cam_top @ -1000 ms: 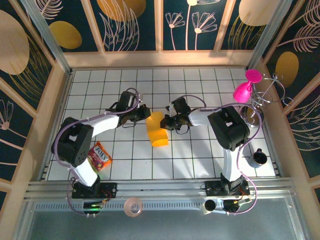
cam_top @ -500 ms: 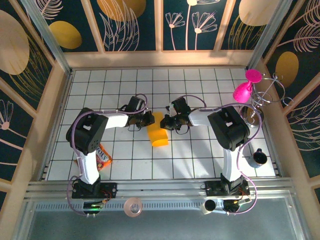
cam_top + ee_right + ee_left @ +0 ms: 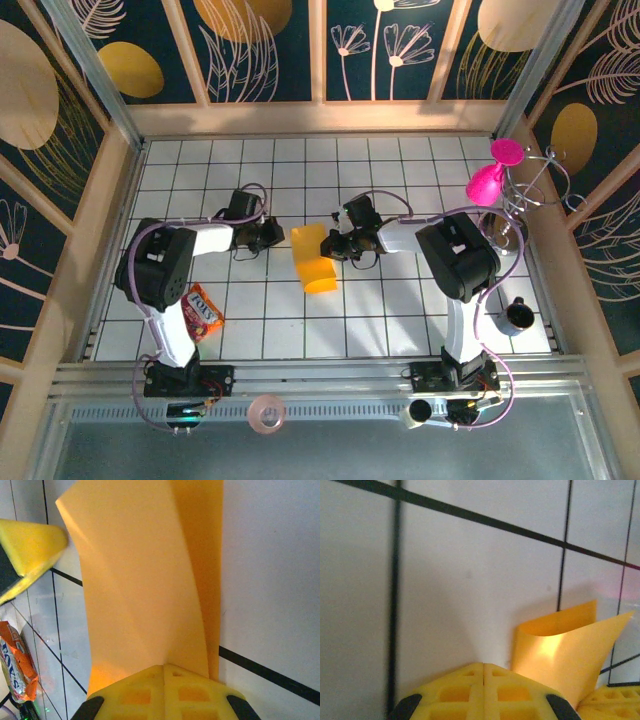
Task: Fold a paper plane with a square sheet of paper (pick it up from the middle)
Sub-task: First fold in half a square sheet of paper at the center of the table.
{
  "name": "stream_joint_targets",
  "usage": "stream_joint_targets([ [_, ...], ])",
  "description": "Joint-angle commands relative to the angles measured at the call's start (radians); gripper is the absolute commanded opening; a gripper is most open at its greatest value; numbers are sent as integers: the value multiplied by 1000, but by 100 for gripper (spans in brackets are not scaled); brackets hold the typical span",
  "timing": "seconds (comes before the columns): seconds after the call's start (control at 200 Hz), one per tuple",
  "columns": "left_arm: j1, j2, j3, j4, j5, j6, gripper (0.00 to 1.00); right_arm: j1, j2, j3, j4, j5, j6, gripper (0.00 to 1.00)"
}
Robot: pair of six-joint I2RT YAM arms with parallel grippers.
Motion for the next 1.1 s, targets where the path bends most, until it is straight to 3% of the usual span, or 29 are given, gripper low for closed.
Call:
stream_joint_targets([
  [0.0, -12, -75, 11, -32, -4, 5, 6, -1, 151, -124, -285, 314, -3, 0],
  [0.26, -106, -23, 70, 61, 62, -73, 6, -1, 167, -121, -279, 308, -5, 0],
  [0.526, -110, 113, 137, 44, 28, -63, 5, 0, 171, -121, -282, 307, -9, 0],
  [0.836, 3, 137, 92, 29, -35, -25, 5, -4, 165, -134, -280, 323, -12, 0],
  [1.096, 42, 166, 209, -88, -60, 44, 5, -4, 154, -121, -276, 314, -9, 0],
])
